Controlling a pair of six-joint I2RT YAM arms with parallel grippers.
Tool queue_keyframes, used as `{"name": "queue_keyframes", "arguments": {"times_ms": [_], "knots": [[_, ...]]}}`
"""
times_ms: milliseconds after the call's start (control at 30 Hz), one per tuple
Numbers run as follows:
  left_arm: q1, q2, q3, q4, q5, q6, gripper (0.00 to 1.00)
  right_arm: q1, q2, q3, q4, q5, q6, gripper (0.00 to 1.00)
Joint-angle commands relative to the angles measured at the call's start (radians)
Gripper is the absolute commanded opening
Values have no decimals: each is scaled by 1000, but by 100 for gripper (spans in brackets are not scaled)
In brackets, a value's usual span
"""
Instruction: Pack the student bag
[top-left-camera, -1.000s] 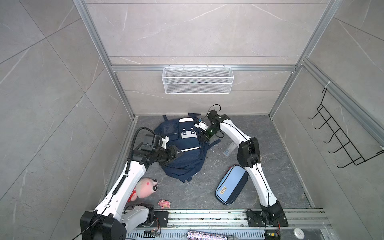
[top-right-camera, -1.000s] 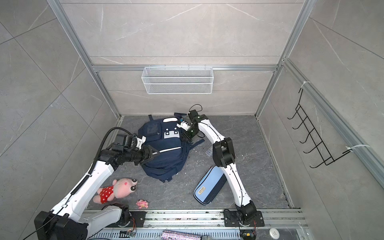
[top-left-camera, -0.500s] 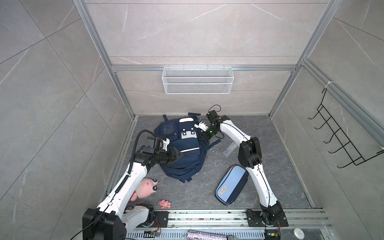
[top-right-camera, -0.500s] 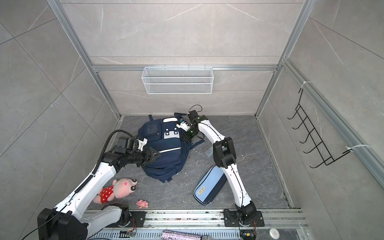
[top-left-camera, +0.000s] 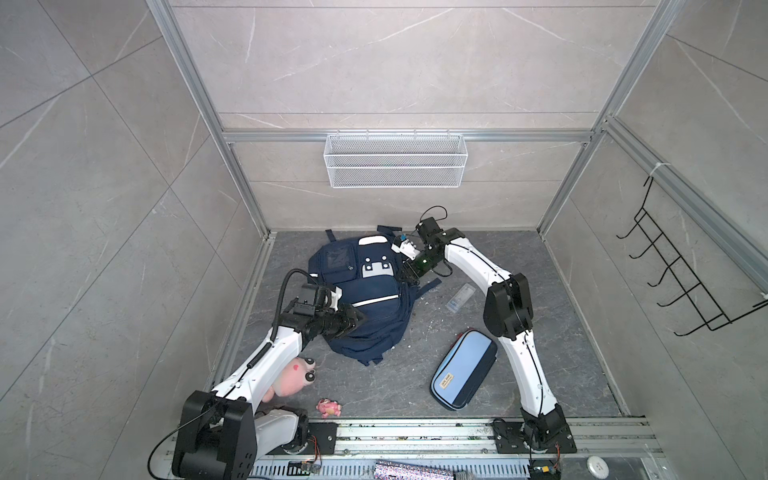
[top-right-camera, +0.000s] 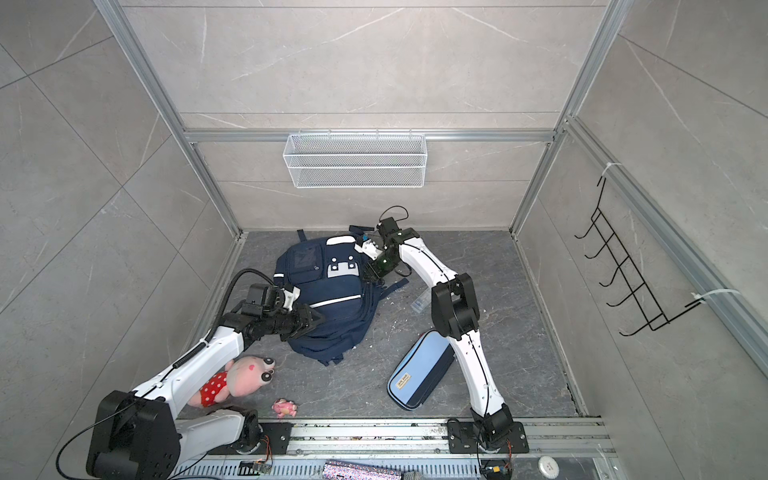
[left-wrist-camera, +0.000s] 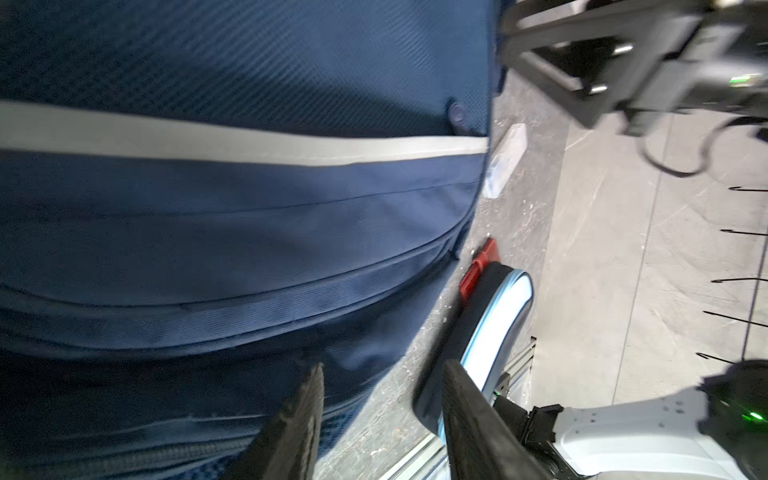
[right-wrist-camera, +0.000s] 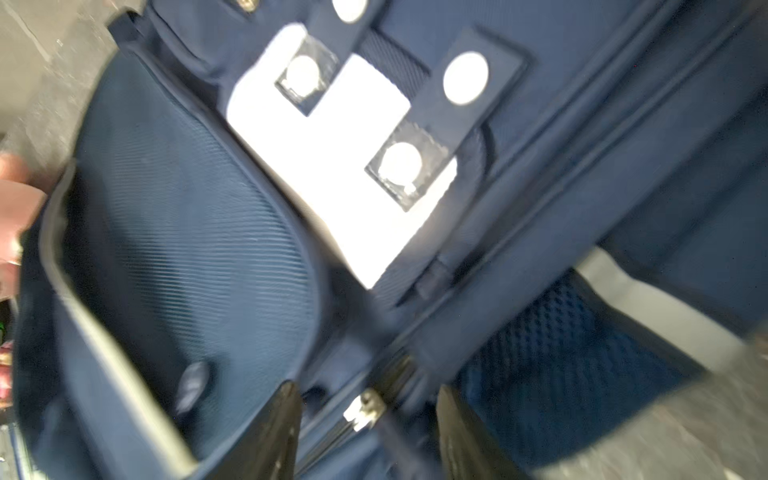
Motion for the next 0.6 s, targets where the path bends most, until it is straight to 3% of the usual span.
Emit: {"name": "queue_keyframes", "arguments": {"times_ms": [0, 233, 567], "knots": [[3, 27, -2, 46, -5, 56, 48, 13, -99, -21, -5, 32, 27, 57], [3, 125, 32, 72, 5, 96, 48, 6, -131, 16, -56, 5, 25, 57], [1, 192, 68, 115, 76, 146, 47, -29, -300, -133, -137, 44, -17, 59]]}}
